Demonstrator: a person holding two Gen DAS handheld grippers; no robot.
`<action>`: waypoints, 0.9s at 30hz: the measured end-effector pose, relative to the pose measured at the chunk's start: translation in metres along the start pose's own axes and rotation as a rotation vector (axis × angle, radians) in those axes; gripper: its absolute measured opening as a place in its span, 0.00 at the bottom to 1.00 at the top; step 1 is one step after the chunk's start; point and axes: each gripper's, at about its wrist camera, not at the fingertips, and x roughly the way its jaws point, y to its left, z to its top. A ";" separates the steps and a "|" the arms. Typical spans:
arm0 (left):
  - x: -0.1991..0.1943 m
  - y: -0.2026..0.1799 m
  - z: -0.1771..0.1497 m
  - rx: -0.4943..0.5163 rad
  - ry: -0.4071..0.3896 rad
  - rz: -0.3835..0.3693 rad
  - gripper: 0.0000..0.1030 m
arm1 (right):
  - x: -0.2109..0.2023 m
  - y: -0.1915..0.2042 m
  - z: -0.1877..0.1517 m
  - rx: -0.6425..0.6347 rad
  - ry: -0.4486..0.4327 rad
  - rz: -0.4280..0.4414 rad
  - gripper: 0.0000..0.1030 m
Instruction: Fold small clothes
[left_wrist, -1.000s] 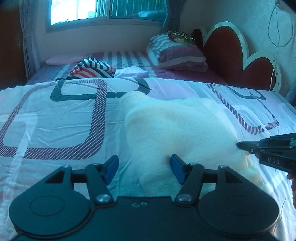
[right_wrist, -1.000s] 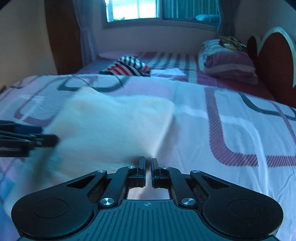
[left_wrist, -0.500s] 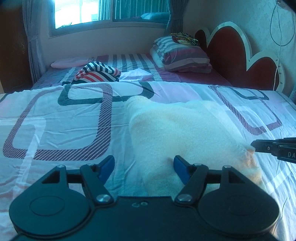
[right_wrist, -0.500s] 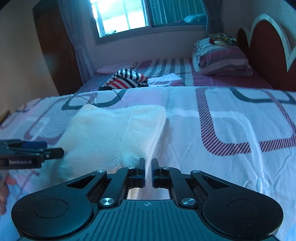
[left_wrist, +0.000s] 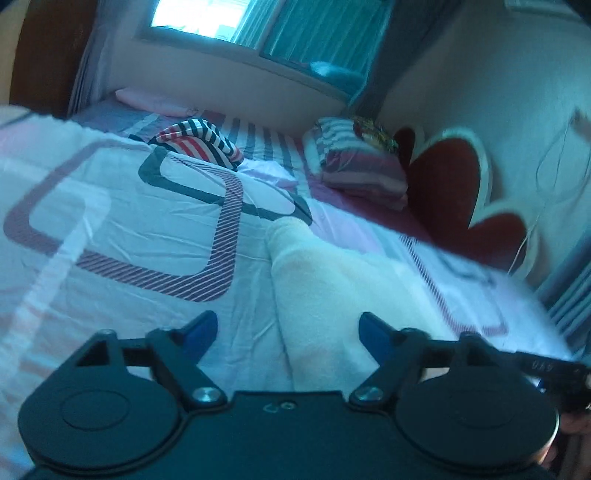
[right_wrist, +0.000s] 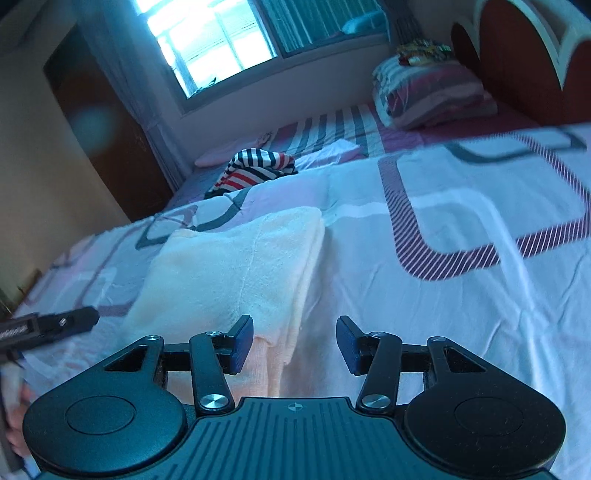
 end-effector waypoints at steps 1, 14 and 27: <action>0.004 0.002 0.000 -0.014 0.017 -0.011 0.80 | 0.000 -0.003 0.000 0.024 0.003 0.014 0.49; 0.054 0.012 -0.006 -0.106 0.194 -0.093 0.78 | 0.030 -0.023 0.004 0.167 0.141 0.179 0.59; 0.069 0.013 -0.004 -0.146 0.253 -0.200 0.59 | 0.046 -0.033 0.012 0.196 0.229 0.355 0.61</action>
